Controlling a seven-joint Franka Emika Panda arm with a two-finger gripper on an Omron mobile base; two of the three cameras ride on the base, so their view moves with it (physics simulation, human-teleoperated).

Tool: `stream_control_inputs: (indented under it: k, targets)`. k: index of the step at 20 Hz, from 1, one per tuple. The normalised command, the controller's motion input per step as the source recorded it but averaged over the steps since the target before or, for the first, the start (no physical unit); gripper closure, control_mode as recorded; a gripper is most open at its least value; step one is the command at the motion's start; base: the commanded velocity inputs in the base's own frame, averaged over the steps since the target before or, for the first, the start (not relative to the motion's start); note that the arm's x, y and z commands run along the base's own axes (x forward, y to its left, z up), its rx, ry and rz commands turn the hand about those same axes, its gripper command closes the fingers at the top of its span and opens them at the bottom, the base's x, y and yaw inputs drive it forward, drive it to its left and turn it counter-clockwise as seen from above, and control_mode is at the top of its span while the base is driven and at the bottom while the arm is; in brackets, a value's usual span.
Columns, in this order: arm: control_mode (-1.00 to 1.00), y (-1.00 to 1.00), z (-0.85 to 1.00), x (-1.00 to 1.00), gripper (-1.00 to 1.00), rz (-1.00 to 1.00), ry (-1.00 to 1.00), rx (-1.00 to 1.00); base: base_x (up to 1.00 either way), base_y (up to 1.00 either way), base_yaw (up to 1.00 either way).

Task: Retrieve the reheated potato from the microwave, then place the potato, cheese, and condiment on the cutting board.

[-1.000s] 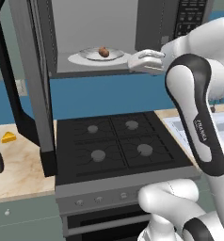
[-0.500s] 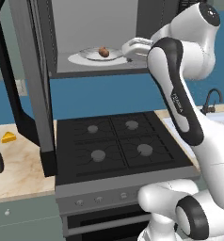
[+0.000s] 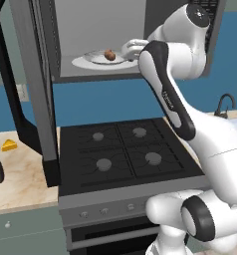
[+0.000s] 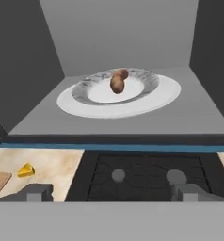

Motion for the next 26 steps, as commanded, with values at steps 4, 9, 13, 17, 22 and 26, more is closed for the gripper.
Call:
stream_control_inputs:
  k: [4,9,13,17,22,26]
  targets:
    - [-1.00,0.01,0.00,0.51,-1.00,0.00,-0.02,0.00,0.00,0.00,0.00]
    - [-1.00,0.11,0.00,0.53,-1.00,0.00,0.00,-0.03,0.00,0.00,0.00]
    - [-1.00,0.08,0.00,0.53,-1.00,0.00,0.00,-0.02,0.00,0.00,0.00]
    - [-1.00,0.10,0.00,0.61,-1.00,0.00,0.01,0.00,0.00,0.00,0.00]
    - [-1.00,0.02,-0.01,0.56,-1.00,0.00,0.03,-0.02,0.00,0.00,0.00]
    - [-1.00,0.08,-0.09,0.45,-1.00,0.00,0.01,-0.05,0.00,0.00,0.00]
